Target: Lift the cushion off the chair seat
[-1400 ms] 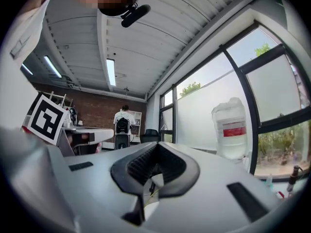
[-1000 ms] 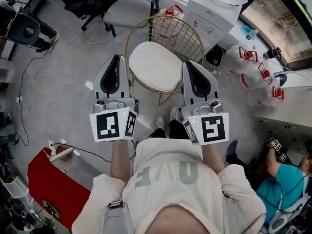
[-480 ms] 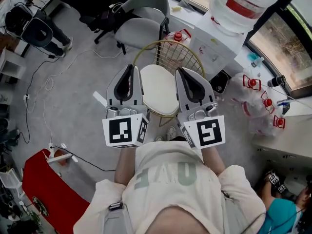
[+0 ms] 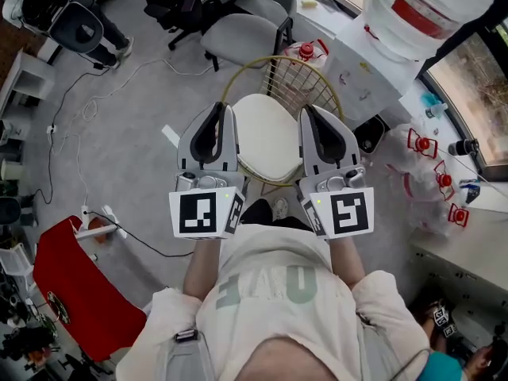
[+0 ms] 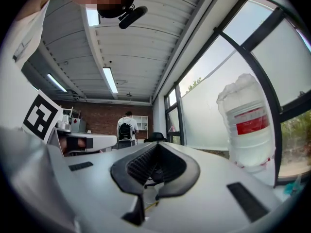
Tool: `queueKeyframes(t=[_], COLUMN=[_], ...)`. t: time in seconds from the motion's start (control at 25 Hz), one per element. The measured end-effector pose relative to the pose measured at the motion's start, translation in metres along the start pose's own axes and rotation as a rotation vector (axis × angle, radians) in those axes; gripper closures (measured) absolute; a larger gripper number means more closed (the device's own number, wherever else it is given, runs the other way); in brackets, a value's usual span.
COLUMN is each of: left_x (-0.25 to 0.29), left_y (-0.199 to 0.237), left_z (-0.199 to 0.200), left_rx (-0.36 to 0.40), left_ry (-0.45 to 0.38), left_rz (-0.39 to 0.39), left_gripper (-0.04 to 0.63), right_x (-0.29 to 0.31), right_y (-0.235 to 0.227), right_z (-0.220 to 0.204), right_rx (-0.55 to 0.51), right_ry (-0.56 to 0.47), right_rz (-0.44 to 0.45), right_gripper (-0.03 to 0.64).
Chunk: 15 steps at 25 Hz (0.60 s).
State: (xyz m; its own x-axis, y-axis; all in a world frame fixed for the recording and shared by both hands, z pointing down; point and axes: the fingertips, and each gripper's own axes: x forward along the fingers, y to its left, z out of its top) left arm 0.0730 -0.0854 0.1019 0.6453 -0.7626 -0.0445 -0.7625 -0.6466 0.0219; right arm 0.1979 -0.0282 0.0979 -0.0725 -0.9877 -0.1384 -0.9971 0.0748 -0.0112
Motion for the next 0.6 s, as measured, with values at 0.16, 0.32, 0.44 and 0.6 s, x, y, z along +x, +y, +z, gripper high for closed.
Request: queueKeyframes(t=[0.16,0.32,0.44,0.6], left_x=[0.001,0.009,0.012,0.018], left_y=[0.006,0.019,0.028,0.048], left_z=[-0.007,-0.012,-0.015,-0.029], left_rx=[-0.021,-0.046,-0.068,-0.144], left_ry=[0.012,0.004,0.004,0.032], left_rz=[0.004,0.01,0.006,0.005], left_gripper=[0.555,0.555,0.554,0.554], right_x=[0.001,0.01,0.012,0.025], right_y=[-0.006,-0.001,0.005,0.013], right_z=[-0.006,-0.007,-0.01,-0.021], right_rx=[0.017,-0.019,-0.03,-0.022], right_ry=[0.018,0.016,0.024,0.038], right_rz=[-0.008,0.012,0.029,0.047], right_gripper=[0.6,0.6,0.6,0.6])
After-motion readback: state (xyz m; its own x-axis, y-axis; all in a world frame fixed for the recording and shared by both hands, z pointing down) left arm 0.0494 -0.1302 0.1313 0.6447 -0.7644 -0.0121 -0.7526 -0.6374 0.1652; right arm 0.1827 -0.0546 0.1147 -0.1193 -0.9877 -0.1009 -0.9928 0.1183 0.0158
